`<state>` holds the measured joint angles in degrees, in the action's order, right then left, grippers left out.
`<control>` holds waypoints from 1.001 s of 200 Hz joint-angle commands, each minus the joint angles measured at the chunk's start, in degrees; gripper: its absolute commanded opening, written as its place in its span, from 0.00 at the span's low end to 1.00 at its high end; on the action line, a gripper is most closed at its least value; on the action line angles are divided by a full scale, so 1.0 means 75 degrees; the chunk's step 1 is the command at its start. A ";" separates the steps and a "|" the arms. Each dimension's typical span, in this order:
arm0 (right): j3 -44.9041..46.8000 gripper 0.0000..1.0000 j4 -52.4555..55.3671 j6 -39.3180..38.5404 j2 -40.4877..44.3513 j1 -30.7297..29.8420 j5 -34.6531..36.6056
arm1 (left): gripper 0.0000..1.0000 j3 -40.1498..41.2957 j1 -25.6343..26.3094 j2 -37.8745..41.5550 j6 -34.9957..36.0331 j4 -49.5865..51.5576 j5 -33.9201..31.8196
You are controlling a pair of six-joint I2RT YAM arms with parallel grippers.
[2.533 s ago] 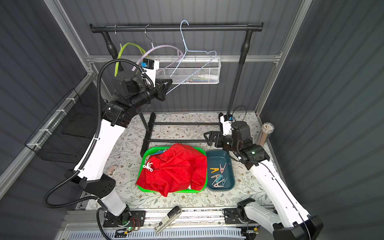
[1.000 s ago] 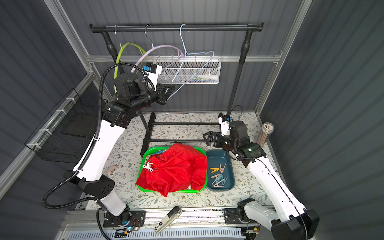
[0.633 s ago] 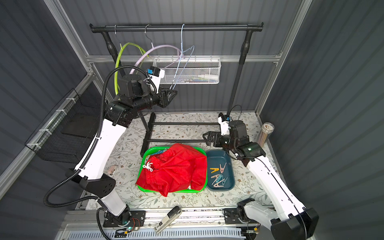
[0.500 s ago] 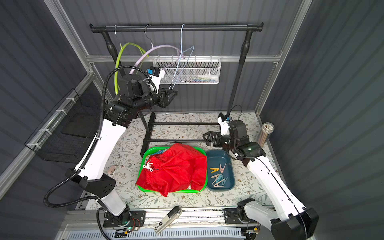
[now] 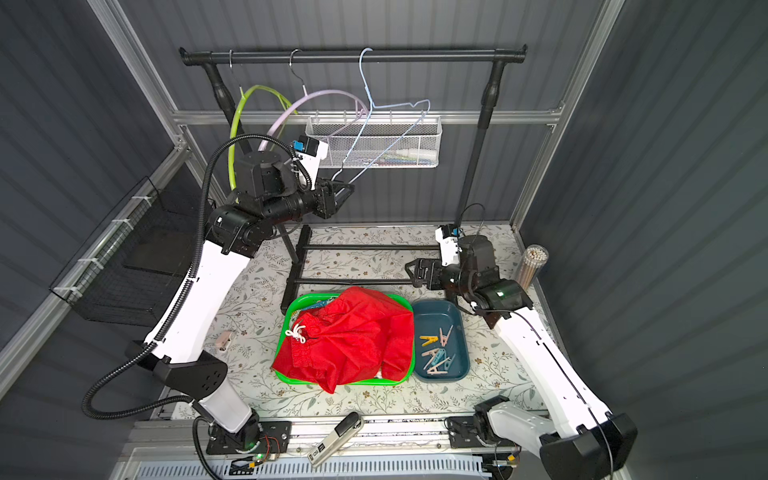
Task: Remove the clothespins securing shorts to the hanger
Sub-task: Place the hanger on the clothesline, then reset both arms
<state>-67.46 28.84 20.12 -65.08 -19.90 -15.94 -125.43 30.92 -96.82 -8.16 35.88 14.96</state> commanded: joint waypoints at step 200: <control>-0.0463 0.99 0.0537 -0.1420 -0.0346 0.0030 0.1767 | 0.48 0.4539 -0.0009 0.2451 0.0476 -0.0074 -0.2427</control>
<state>-71.44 32.99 11.35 -68.69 -19.86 -5.85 -94.19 30.92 -80.66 -6.81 34.59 0.99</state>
